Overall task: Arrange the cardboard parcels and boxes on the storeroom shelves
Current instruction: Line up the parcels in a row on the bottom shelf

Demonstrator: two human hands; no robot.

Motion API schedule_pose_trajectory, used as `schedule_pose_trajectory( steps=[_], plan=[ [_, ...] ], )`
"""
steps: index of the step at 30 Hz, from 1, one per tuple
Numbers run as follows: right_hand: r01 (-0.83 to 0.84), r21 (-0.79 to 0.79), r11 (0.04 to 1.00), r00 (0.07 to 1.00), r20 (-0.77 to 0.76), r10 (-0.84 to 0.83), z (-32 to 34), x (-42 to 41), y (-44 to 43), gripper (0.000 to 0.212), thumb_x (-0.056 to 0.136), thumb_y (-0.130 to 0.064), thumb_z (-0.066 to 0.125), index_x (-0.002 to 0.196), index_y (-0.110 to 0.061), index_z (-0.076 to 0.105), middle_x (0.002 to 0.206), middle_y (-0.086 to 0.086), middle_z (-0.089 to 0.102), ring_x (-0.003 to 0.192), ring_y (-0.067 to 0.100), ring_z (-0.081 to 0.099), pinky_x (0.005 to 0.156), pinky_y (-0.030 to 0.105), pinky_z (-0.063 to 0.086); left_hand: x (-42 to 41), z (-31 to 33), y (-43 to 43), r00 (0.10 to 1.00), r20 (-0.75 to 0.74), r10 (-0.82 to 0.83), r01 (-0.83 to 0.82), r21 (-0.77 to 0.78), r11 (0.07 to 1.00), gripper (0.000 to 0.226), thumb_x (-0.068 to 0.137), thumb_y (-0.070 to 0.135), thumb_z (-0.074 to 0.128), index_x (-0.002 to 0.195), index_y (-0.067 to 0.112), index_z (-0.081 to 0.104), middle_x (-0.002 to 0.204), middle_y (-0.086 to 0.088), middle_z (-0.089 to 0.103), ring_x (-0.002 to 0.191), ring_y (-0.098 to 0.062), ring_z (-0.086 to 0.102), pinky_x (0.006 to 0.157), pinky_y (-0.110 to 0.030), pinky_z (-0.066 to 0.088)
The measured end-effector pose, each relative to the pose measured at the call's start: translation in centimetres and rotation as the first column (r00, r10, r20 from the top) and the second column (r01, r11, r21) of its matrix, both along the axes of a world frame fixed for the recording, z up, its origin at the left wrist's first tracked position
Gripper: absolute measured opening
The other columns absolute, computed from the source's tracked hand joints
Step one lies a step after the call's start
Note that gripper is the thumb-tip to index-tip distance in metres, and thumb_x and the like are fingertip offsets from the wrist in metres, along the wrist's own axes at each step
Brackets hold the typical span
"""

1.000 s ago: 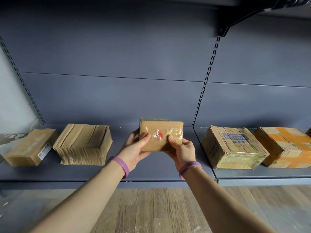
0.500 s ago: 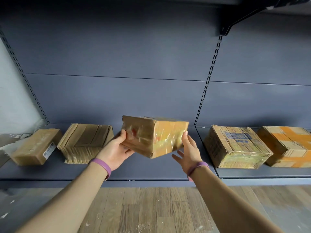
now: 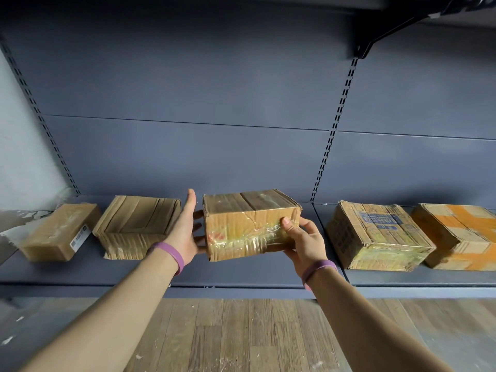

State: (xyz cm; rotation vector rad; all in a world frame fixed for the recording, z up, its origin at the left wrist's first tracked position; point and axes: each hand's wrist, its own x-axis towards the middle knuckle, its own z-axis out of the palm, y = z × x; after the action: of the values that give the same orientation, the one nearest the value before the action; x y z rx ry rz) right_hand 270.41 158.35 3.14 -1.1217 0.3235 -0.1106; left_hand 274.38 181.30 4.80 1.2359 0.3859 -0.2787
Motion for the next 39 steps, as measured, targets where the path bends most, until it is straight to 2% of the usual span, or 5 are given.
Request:
schedule_pose_trajectory(
  steps=[10, 18, 25, 34, 39],
  plan=[
    [-0.18, -0.167, 0.969, 0.983, 0.001, 0.183, 0.5, -0.7, 0.8, 0.016, 0.094, -0.029, 0.062, 0.097, -0.014, 0.056, 0.085, 0.001, 0.069, 0.064, 0.005, 0.067, 0.062, 0.026, 0.051, -1.1, -0.1, 1.2, 0.997, -0.012, -0.073, 0.074, 0.096, 0.993, 0.032, 0.094, 0.028, 0.066, 0.123, 0.013, 0.068, 0.126, -0.017, 0.068, 0.118, -0.039, 0.063, 0.101, -0.056, 0.05],
    [-0.174, -0.258, 0.951, 0.985, -0.054, 0.165, 0.2, -0.6, 1.5, 0.103, 0.064, -0.084, 0.065, 0.142, -0.019, 0.049, 0.131, -0.003, 0.061, 0.121, 0.018, 0.058, 0.106, 0.045, 0.046, -1.1, -0.4, 1.0, 0.991, 0.076, -0.112, 0.093, 0.228, 0.969, 0.046, 0.086, -0.007, 0.063, 0.126, 0.013, 0.053, 0.126, -0.01, 0.065, 0.118, -0.026, 0.059, 0.098, -0.04, 0.047],
    [-0.066, -0.391, 0.918, 0.998, -0.03, 0.059, -0.9, 0.0, 0.6, 0.043, 0.09, -0.024, 0.072, 0.127, -0.012, 0.053, 0.093, -0.002, 0.064, 0.08, 0.011, 0.065, 0.072, 0.031, 0.059, -1.6, -0.3, 0.3, 0.977, 0.149, -0.155, 0.117, 0.235, 0.965, 0.082, 0.087, -0.009, 0.065, 0.156, 0.015, 0.027, 0.134, 0.004, 0.052, 0.128, -0.014, 0.04, 0.106, -0.03, 0.027],
    [-0.135, -0.411, 0.901, 0.99, -0.084, 0.11, -2.0, 0.5, 0.1, 0.047, 0.083, -0.001, 0.077, 0.122, -0.009, 0.053, 0.094, 0.006, 0.068, 0.078, 0.018, 0.067, 0.076, 0.036, 0.056, 0.3, -1.4, 0.9, 0.996, 0.082, -0.045, 0.03, 0.177, 0.984, 0.135, 0.035, 0.103, 0.06, 0.148, 0.033, 0.035, 0.149, 0.003, 0.046, 0.136, -0.028, 0.043, 0.112, -0.06, 0.033],
    [-0.161, -0.443, 0.882, 0.986, -0.039, 0.161, -2.0, 0.3, 0.3, 0.054, 0.074, 0.002, 0.083, 0.116, -0.006, 0.049, 0.092, 0.007, 0.067, 0.065, 0.005, 0.068, 0.061, 0.019, 0.053, 0.1, -1.8, 0.5, 0.99, 0.127, 0.053, -0.086, 0.269, 0.959, 0.048, 0.091, 0.041, 0.071, 0.124, 0.017, 0.046, 0.119, -0.002, 0.051, 0.109, -0.022, 0.047, 0.099, -0.042, 0.039]
  ],
)
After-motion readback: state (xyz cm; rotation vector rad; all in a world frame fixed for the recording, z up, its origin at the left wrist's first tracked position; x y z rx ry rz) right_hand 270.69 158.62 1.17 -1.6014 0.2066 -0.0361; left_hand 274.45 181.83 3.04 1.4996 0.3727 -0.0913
